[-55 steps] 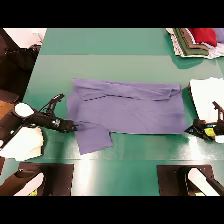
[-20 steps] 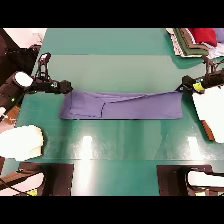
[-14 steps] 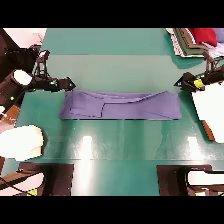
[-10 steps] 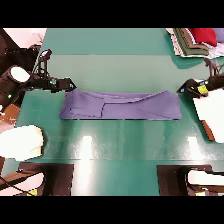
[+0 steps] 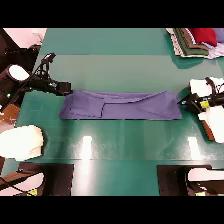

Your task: Fold the shirts.

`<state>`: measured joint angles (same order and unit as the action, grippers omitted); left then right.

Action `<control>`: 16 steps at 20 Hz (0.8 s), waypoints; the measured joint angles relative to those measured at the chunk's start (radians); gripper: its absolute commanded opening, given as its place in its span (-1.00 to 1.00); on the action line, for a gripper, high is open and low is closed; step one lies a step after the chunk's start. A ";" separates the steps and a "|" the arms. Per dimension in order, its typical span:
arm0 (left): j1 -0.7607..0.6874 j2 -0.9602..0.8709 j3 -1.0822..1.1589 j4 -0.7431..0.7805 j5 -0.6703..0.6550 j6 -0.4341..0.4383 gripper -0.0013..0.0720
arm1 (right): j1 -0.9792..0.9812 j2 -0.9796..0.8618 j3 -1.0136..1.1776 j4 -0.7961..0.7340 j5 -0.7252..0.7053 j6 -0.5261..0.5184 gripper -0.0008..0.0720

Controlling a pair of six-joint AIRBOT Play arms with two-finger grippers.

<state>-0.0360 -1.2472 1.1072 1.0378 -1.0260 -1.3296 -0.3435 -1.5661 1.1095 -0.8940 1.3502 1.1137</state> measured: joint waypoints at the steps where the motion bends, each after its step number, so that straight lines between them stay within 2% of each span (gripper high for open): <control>1: 0.000 0.000 0.000 0.000 0.000 0.000 -0.86 | 0.000 -0.020 -0.002 0.021 0.008 -0.019 0.96; 4: 0.000 0.000 0.000 -0.003 0.001 0.000 -0.89 | 0.020 -0.070 -0.003 0.067 0.022 -0.056 0.90; 5: 0.000 0.000 0.000 -0.004 0.001 0.000 -0.88 | 0.029 -0.080 -0.003 0.068 0.015 -0.065 0.51; 7: 0.000 0.000 0.000 -0.008 0.001 0.000 -0.88 | 0.046 -0.102 -0.006 0.062 -0.012 -0.078 -0.83; 8: 0.000 0.000 0.000 -0.013 0.000 -0.001 -0.88 | 0.053 -0.108 -0.009 0.060 -0.018 -0.082 -0.93; 13: -0.055 -0.031 0.004 -0.045 0.005 -0.005 -0.88 | 0.066 -0.076 -0.009 0.040 -0.014 -0.097 -0.93; 16: -0.137 -0.090 0.044 -0.060 0.028 -0.007 -0.89 | 0.068 0.013 -0.003 0.053 0.000 -0.063 -0.94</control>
<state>-0.1734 -1.3376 1.1515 0.9775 -0.9977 -1.3369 -0.2756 -1.5532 1.1069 -0.8413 1.3506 1.0512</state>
